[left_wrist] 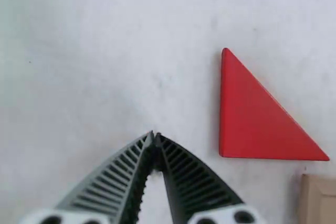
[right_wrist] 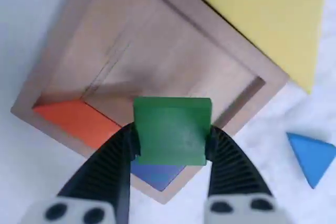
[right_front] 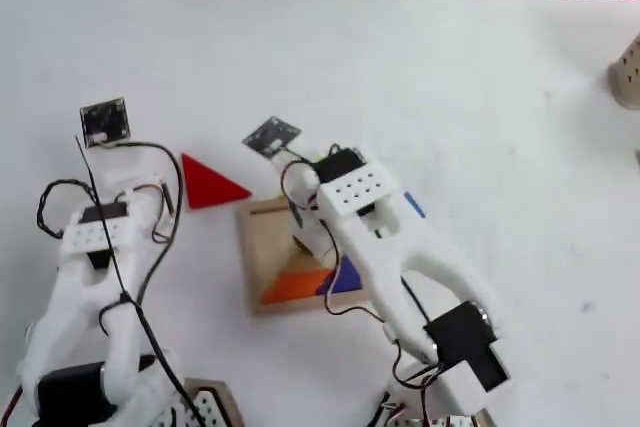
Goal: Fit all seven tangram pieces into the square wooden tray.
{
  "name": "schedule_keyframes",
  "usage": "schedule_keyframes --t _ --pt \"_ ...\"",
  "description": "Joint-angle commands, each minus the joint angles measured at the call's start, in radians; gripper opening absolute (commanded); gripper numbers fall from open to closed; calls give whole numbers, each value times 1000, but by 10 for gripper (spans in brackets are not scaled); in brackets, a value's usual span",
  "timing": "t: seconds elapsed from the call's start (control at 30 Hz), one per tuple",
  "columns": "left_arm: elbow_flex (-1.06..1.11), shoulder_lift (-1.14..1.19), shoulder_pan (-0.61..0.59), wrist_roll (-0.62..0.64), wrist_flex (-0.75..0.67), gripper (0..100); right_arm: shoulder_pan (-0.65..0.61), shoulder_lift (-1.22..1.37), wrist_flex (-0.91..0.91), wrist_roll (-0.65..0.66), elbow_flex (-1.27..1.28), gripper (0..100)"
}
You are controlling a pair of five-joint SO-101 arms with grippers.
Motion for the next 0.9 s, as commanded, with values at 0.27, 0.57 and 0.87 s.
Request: schedule_keyframes --t 0.27,0.57,0.87 --pt "0 -7 8 -6 -5 20 -2 -50 -74 0 35 59" --pt "0 -7 7 -6 -3 20 -2 -50 -74 2 48 245" --pt "0 -7 8 -6 -3 20 -2 -62 -7 2 15 226"
